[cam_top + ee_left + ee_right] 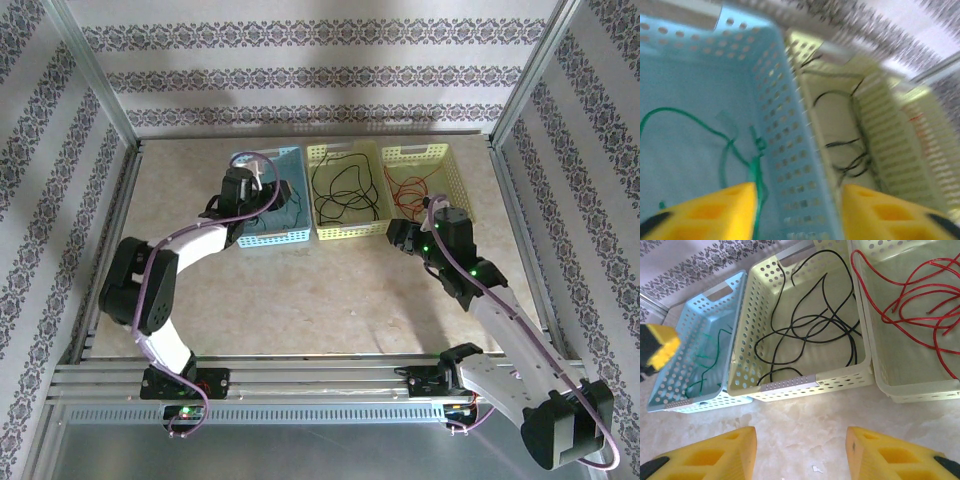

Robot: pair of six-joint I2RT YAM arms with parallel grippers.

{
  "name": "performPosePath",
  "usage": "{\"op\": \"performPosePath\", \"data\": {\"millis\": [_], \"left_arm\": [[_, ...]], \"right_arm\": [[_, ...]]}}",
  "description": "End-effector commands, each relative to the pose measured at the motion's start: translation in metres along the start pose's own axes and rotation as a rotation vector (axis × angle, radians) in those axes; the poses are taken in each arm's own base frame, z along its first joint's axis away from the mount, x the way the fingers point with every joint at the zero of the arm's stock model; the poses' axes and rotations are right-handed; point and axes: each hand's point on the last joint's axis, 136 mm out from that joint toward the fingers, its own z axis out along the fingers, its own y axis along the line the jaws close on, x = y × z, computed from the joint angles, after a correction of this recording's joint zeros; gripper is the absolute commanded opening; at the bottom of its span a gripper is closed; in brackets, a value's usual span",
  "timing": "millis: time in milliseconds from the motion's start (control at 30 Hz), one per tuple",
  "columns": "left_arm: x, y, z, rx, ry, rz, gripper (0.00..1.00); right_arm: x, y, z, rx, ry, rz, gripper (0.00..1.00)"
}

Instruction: Untangle the cables

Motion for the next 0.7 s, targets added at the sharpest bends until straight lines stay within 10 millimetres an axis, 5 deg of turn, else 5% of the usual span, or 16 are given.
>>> {"op": "performPosePath", "data": {"millis": [0, 233, 333, 400, 467, 667], "left_arm": [[-0.024, -0.013, -0.001, 0.014, -0.037, 0.064, 0.68], [-0.046, -0.042, -0.040, 0.024, -0.145, 0.199, 0.83], [-0.048, -0.032, -0.075, -0.041, -0.232, 0.207, 0.88], [-0.043, -0.009, -0.103, -0.148, -0.287, 0.191, 1.00], [-0.034, 0.019, -0.132, -0.278, -0.318, 0.201, 0.99], [-0.004, 0.109, -0.220, -0.771, -0.347, 0.325, 0.99]], "right_arm": [[0.007, 0.000, -0.004, -0.001, 0.021, -0.024, 0.50], [0.006, -0.015, -0.006, 0.056, -0.002, -0.029, 0.51], [-0.006, -0.033, -0.010, 0.162, -0.075, -0.056, 0.58], [-0.019, -0.051, -0.016, 0.263, -0.168, -0.090, 0.66], [-0.030, -0.066, -0.020, 0.346, -0.263, -0.133, 0.95], [-0.043, -0.100, -0.014, 0.548, -0.469, -0.303, 0.98]]}}
